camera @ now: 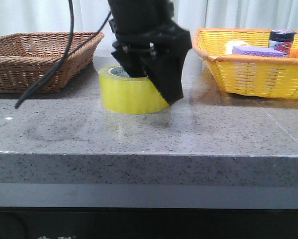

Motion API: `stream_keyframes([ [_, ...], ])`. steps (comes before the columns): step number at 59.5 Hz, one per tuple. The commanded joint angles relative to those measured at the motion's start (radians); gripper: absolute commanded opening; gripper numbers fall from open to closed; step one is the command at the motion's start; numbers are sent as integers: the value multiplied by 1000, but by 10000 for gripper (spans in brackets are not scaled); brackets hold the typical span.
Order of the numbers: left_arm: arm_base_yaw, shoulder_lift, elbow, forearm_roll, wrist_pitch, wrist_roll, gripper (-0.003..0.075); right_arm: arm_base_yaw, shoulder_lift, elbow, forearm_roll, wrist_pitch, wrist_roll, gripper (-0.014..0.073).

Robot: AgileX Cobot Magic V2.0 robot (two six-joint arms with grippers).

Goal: Transfer tape with both arms
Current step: 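Close the left gripper on the rim of the tape roll, then lift the tape roll with the left gripper toward the brown basket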

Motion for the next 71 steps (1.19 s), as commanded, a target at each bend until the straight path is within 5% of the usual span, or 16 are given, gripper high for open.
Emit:
stream_keyframes([
  [1, -6, -43, -34, -17, -33, -14, 463, -7, 0, -20, 9, -67, -4, 447],
  [15, -6, -43, -34, -25, -25, -23, 169, -7, 0, -20, 9, -67, -4, 447],
  [24, -6, -43, -36, -29, -25, -46, 59, -7, 0, -20, 9, -67, -4, 447],
  [37, -6, -45, -70, -25, 13, -48, 45, -7, 0, -20, 9, -67, -4, 447],
  [54, -1, -45, -303, 124, 144, -124, 45, -7, 0, -20, 9, -67, -4, 447],
  [71, 116, -48, -439, 155, 180, -127, 45, -7, 0, -20, 9, -67, -4, 447],
])
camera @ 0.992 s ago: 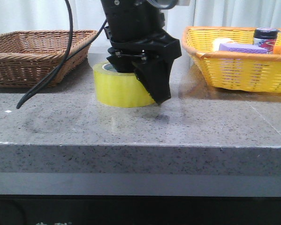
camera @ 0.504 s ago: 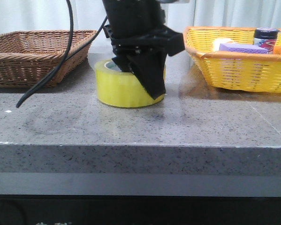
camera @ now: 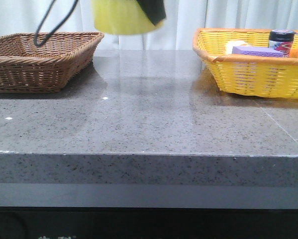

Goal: Transfer tape with both arms
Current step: 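Lift the tape roll with the left gripper toward the brown basket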

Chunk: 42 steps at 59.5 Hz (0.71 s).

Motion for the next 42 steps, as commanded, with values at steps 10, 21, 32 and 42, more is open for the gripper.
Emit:
stream_keyframes([
  [10, 156, -61, -57, 23, -2, -11, 43, -7, 0, -20, 9, -67, -4, 447],
  [21, 283, -59, -55, -4, -2, -11, 43, -7, 0, -20, 9, -67, -4, 447],
  [32, 383, -57, -26, -112, -2, -11, 43, -7, 0, -20, 9, -67, -4, 447],
  [42, 436, -38, 29, -112, -2, -11, 43, -7, 0, -20, 9, -67, -4, 447],
])
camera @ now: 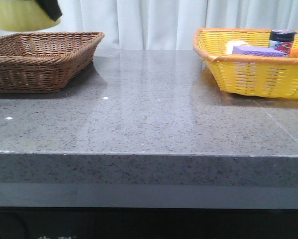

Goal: Transfer tape with both arms
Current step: 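Lift the tape roll with the left gripper toward the brown basket, then lower the tape into the brown basket and open the left gripper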

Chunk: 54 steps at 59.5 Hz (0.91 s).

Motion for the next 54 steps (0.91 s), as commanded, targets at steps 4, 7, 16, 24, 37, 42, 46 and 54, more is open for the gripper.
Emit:
stream_keyframes([
  [4, 25, -28, 8, -16, -12, -7, 43, -7, 0, -20, 9, -67, -4, 447],
  [7, 27, -13, 16, -16, -12, -7, 43, -7, 0, -20, 9, -67, -4, 447],
  [16, 27, 35, 17, -16, -12, -7, 47, -7, 0, -20, 9, -68, -4, 447],
  [24, 25, 47, 17, -16, -12, -7, 158, -7, 0, -20, 9, -67, -4, 447],
  [37, 25, 38, 12, -18, -12, -11, 427, -7, 0, -20, 9, -67, -4, 447],
  [42, 25, 25, 12, -18, -12, -45, 420, -7, 0, -20, 9, -67, -4, 447],
  [46, 25, 7, 12, -18, -12, -62, 421, -7, 0, -20, 9, -67, -4, 447],
  [54, 25, -50, 12, -18, -12, -92, 420, -7, 0, -20, 9, -67, -4, 447],
])
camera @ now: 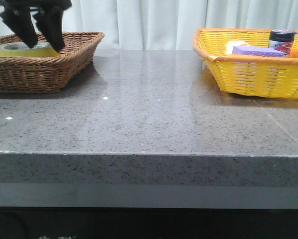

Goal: Transfer tape with both arms
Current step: 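Lower the tape into the brown basket and open the left gripper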

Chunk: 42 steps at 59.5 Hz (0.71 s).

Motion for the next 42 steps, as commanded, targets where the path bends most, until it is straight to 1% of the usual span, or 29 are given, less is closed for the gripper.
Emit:
stream_keyframes([
  [1, -2, -116, -33, -8, 8, -35, 421, -7, 0, -20, 9, -67, -4, 447],
  [10, -2, -206, -33, -8, 8, -97, 421, -7, 0, -20, 9, -67, -4, 447],
  [14, -2, -245, -29, -14, 8, -104, 420, -7, 0, -20, 9, -67, -4, 447],
  [24, -4, -364, 57, -28, -8, -106, 421, -7, 0, -20, 9, -67, -4, 447],
  [31, -4, -476, 192, -34, -67, -106, 421, -7, 0, -20, 9, -67, -4, 447],
  [42, -4, -689, 490, -61, -190, -106, 421, -7, 0, -20, 9, -67, -4, 447],
])
